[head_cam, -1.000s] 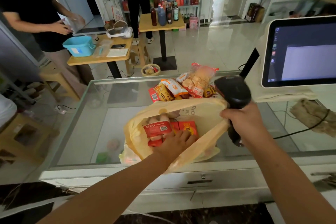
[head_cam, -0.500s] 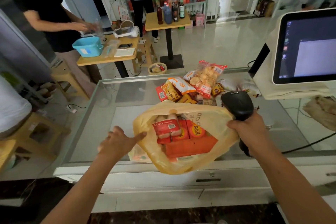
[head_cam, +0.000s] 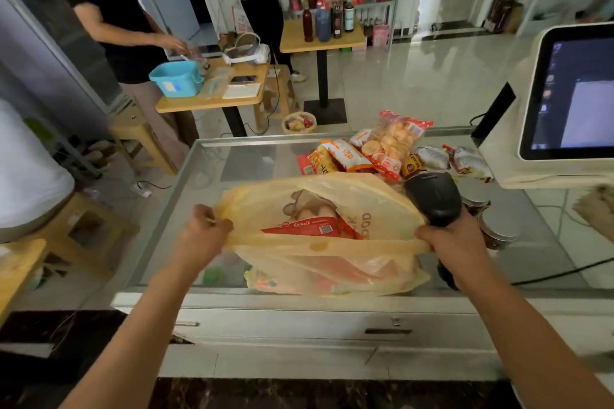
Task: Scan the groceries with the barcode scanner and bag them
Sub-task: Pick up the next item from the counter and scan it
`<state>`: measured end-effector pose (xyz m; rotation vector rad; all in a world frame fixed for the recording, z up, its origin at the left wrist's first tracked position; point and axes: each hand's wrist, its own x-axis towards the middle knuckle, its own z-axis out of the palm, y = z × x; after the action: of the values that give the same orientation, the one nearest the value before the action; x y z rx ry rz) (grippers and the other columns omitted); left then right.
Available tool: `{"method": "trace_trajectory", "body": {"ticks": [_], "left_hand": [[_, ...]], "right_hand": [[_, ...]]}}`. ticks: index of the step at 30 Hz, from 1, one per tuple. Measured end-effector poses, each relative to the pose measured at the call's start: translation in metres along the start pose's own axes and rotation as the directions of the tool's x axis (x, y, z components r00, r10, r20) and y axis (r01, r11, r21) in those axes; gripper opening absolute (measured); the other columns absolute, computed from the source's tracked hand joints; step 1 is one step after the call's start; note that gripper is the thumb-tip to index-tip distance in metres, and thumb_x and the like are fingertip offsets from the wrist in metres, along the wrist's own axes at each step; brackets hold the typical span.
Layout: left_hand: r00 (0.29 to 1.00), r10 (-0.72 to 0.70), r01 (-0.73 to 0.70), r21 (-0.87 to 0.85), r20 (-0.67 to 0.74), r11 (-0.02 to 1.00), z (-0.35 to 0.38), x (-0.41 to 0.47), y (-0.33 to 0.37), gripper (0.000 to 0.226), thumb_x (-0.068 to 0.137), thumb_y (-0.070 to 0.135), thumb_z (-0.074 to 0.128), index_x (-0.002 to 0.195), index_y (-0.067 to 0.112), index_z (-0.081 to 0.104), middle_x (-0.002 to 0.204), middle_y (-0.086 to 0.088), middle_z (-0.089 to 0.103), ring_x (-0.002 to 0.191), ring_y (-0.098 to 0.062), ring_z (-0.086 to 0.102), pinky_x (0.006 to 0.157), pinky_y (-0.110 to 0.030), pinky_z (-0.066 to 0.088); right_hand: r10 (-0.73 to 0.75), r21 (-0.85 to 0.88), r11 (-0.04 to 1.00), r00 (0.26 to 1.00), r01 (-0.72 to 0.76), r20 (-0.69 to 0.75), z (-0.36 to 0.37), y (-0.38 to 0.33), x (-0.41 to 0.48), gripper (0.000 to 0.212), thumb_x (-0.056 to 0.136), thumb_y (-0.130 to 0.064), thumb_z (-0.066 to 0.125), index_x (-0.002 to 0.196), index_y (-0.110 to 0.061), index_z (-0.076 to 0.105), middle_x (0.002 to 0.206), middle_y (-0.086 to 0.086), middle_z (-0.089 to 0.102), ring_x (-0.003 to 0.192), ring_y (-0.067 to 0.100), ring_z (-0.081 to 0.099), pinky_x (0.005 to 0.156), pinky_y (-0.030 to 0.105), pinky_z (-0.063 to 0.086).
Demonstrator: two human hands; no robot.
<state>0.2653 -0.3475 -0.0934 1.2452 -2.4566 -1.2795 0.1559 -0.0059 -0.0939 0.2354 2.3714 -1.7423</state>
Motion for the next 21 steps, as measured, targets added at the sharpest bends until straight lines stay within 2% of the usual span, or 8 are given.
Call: {"method": "trace_trajectory", "body": {"ticks": [1, 3, 5, 7, 9, 12, 17, 21], "left_hand": [[0.979, 0.163, -0.148, 0.12, -0.122, 0.982, 0.002, -0.007, 0.002, 0.021, 0.087, 0.016, 0.062, 0.103, 0.013, 0.049, 0.1, -0.006, 0.055, 0.083, -0.022, 0.055, 0.078, -0.035, 0.047], [0.726, 0.622, -0.582, 0.218, -0.295, 0.783, 0.005, -0.029, 0.014, 0.016, 0.079, 0.011, 0.057, 0.095, 0.014, 0.055, 0.098, 0.001, 0.054, 0.087, -0.013, 0.05, 0.076, -0.028, 0.04], [0.558, 0.827, -0.81, 0.172, -0.071, 0.561, 0.015, -0.037, 0.028, 0.021, 0.076, 0.006, 0.049, 0.088, 0.015, 0.063, 0.09, 0.009, 0.061, 0.084, -0.012, 0.058, 0.077, -0.025, 0.045], [0.61, 0.721, -0.791, 0.196, 0.329, 0.58, 0.03, -0.028, 0.036, 0.029, 0.086, 0.007, 0.047, 0.097, 0.022, 0.069, 0.093, 0.011, 0.07, 0.09, -0.015, 0.066, 0.083, -0.028, 0.052], [0.648, 0.541, -0.761, 0.433, 0.537, 0.483, 0.047, -0.018, 0.038, 0.031, 0.097, 0.016, 0.047, 0.117, 0.028, 0.066, 0.109, 0.001, 0.072, 0.102, -0.024, 0.065, 0.086, -0.035, 0.051], [0.62, 0.466, -0.778, 0.417, 0.632, 0.47, 0.064, -0.015, 0.046, 0.026, 0.1, 0.028, 0.052, 0.121, 0.035, 0.065, 0.118, 0.005, 0.068, 0.105, -0.02, 0.064, 0.09, -0.035, 0.05], [0.428, 0.481, -0.847, 0.152, 0.765, 0.51, 0.111, -0.032, 0.089, 0.032, 0.099, 0.029, 0.055, 0.129, 0.034, 0.061, 0.137, 0.007, 0.057, 0.127, -0.015, 0.051, 0.102, -0.02, 0.035], [0.439, 0.363, -0.555, -0.07, 0.822, 0.829, 0.147, -0.051, 0.137, 0.054, 0.101, 0.038, 0.052, 0.152, 0.03, 0.035, 0.155, 0.008, 0.037, 0.139, -0.013, 0.037, 0.1, -0.02, 0.028]], "right_hand": [[-0.014, 0.001, 1.0, 1.0, 0.014, 0.003, 0.0, 0.0, 0.0, 0.047, 0.074, 0.008, 0.07, 0.107, -0.023, 0.056, 0.088, -0.004, 0.061, 0.097, 0.026, 0.059, 0.091, 0.043, 0.049], [-0.032, -0.001, 0.999, 0.999, 0.032, -0.006, 0.0, 0.001, 0.0, 0.047, 0.074, 0.007, 0.071, 0.108, -0.022, 0.055, 0.09, -0.001, 0.061, 0.097, 0.026, 0.058, 0.092, 0.043, 0.048], [-0.057, 0.002, 0.998, 0.997, 0.057, -0.061, 0.0, 0.001, -0.001, 0.043, 0.074, 0.007, 0.071, 0.105, -0.02, 0.056, 0.086, -0.001, 0.06, 0.094, 0.028, 0.058, 0.088, 0.042, 0.049], [-0.091, 0.028, 0.995, 0.98, 0.098, -0.176, -0.002, -0.001, -0.004, 0.04, 0.074, 0.007, 0.069, 0.103, -0.017, 0.056, 0.082, -0.003, 0.059, 0.09, 0.029, 0.059, 0.079, 0.037, 0.047], [-0.122, 0.062, 0.988, 0.953, 0.145, -0.277, -0.005, -0.005, -0.008, 0.042, 0.076, 0.007, 0.067, 0.106, -0.019, 0.054, 0.083, -0.006, 0.057, 0.09, 0.024, 0.058, 0.077, 0.033, 0.043], [-0.164, 0.032, 0.982, 0.933, 0.184, -0.321, -0.008, -0.008, -0.014, 0.044, 0.078, 0.006, 0.067, 0.112, -0.019, 0.054, 0.082, -0.013, 0.053, 0.089, 0.019, 0.054, 0.079, 0.032, 0.041], [-0.123, 0.004, 0.991, 0.936, 0.132, -0.329, -0.006, -0.001, -0.022, 0.044, 0.077, -0.002, 0.074, 0.115, -0.016, 0.056, 0.085, -0.005, 0.058, 0.093, 0.022, 0.057, 0.084, 0.039, 0.047], [-0.148, -0.019, 0.989, 0.944, 0.149, -0.294, -0.014, -0.001, -0.036, 0.037, 0.079, -0.019, 0.078, 0.111, -0.016, 0.06, 0.09, 0.005, 0.064, 0.087, 0.026, 0.061, 0.078, 0.036, 0.048]]}}
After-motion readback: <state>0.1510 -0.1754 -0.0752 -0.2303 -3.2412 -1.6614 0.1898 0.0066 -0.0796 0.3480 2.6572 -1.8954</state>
